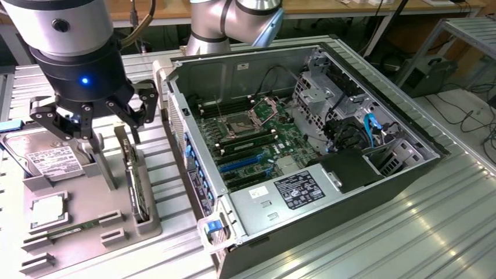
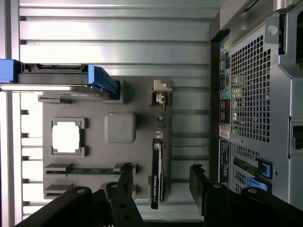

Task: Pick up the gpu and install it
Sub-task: 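Pick up the gpu and move the gpu toward the slot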

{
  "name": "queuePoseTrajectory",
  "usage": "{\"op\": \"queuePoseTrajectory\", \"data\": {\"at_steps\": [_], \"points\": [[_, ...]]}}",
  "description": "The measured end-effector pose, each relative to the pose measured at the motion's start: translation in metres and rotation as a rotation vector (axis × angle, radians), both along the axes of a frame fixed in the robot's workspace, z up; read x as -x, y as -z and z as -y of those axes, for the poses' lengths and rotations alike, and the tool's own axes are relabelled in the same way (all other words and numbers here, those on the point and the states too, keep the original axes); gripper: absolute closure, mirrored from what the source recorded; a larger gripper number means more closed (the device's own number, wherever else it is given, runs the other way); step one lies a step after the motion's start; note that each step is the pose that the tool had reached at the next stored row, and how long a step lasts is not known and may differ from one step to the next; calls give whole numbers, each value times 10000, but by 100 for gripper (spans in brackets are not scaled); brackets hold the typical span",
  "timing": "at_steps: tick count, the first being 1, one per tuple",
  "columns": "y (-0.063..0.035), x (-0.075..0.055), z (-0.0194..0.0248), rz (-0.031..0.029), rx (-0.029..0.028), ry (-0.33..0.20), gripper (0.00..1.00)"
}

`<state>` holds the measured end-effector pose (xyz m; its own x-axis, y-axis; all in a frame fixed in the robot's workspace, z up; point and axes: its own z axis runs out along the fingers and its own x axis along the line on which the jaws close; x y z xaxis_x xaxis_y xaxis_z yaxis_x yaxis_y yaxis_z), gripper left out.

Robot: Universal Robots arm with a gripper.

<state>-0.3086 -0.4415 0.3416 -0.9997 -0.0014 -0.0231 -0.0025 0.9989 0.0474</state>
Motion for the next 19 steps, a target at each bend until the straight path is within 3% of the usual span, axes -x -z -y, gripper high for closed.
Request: {"op": "queuePoseTrajectory", "data": {"at_steps": [19], "points": [[231, 0, 18, -1, -56, 0, 40]]}}
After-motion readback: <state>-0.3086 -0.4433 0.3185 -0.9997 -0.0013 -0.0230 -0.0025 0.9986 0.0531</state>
